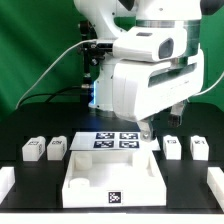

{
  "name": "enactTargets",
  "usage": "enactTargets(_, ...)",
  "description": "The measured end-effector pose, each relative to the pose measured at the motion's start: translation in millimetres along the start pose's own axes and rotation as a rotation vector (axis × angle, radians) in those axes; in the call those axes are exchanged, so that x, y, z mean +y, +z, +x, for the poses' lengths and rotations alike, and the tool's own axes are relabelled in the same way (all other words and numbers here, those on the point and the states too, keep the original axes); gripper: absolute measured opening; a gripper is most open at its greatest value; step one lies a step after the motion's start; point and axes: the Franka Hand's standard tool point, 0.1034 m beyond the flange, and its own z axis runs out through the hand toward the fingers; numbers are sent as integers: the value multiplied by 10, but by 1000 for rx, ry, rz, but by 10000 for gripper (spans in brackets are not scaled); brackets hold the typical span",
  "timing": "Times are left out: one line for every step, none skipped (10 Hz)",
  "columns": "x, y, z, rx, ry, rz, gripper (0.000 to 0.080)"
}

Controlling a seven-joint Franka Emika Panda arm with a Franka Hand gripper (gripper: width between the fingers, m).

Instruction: Assemble one leg

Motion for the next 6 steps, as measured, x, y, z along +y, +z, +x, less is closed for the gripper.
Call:
enactTargets(0, 1, 0, 0, 0, 0, 650)
enactTargets(0, 0, 0, 0, 0, 0, 650)
enactTargets(0, 1, 0, 0, 0, 0, 650)
enactTargets(0, 1, 0, 0, 0, 0, 650)
enactTargets(0, 1, 0, 0, 0, 0, 650)
enactTargets(-25, 15, 5, 4, -18, -3, 650)
